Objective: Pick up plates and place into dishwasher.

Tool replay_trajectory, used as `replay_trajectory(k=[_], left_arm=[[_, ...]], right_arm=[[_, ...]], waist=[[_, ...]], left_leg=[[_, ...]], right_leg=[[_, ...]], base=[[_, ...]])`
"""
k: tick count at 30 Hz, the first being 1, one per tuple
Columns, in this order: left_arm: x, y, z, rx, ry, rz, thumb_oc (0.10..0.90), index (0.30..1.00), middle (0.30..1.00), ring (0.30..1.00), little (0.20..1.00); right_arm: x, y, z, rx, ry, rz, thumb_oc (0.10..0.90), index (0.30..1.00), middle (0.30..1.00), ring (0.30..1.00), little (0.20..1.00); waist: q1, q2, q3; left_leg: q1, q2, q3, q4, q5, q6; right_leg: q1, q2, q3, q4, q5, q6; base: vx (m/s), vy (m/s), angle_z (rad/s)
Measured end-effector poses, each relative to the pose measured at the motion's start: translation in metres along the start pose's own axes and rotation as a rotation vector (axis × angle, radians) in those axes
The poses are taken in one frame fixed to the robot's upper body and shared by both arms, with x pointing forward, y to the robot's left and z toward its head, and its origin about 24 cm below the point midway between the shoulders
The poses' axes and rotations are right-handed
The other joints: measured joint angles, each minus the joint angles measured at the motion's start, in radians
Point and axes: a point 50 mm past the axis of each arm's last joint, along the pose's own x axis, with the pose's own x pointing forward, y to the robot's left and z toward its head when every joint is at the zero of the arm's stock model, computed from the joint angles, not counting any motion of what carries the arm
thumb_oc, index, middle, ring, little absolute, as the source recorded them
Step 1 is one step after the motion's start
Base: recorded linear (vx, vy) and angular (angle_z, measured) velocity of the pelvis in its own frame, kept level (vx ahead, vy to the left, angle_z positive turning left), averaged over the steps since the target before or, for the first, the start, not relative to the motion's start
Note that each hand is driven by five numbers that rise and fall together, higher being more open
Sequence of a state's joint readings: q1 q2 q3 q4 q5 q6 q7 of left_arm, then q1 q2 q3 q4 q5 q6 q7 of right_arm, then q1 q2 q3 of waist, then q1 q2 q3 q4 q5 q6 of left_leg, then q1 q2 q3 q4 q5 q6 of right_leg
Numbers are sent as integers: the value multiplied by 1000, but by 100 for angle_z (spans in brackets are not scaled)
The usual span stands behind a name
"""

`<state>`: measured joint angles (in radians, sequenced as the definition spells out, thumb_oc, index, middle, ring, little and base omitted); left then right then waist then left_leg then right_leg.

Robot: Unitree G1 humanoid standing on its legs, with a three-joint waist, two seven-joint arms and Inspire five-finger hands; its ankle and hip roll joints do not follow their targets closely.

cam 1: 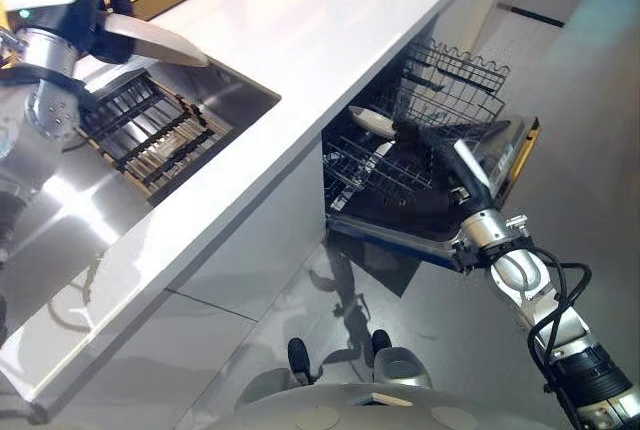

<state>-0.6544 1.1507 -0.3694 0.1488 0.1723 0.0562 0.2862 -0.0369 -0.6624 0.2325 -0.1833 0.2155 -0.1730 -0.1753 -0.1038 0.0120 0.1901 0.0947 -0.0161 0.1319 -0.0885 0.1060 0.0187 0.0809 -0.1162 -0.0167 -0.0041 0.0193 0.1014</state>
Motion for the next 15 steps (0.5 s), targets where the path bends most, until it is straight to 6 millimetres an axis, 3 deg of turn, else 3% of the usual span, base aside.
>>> replay_trajectory(k=[5,9,15], left_arm=[[-13,-20,32,-194,-112,-86,100,300,300,300,200],[-14,-28,49,-386,-143,-106,100,300,300,300,200],[-19,-34,82,-576,-252,-172,100,300,300,300,200]], right_arm=[[20,-3,29,-10,-146,-29,800,900,900,900,900],[36,6,50,6,-246,26,800,900,900,900,900],[46,22,64,-27,-302,94,800,900,900,900,900]], waist=[[33,7,-5],[53,9,-7],[107,17,-12]], left_leg=[[-1,10,-28,0,8,-7],[-1,14,-59,0,16,-18],[-11,17,-126,0,26,-32]], right_leg=[[30,12,-20,-33,6,-9],[63,22,-50,-64,12,-17],[98,33,-115,-84,5,-33]], base=[[-40,-99,17],[-36,-102,24],[-33,-82,36]])
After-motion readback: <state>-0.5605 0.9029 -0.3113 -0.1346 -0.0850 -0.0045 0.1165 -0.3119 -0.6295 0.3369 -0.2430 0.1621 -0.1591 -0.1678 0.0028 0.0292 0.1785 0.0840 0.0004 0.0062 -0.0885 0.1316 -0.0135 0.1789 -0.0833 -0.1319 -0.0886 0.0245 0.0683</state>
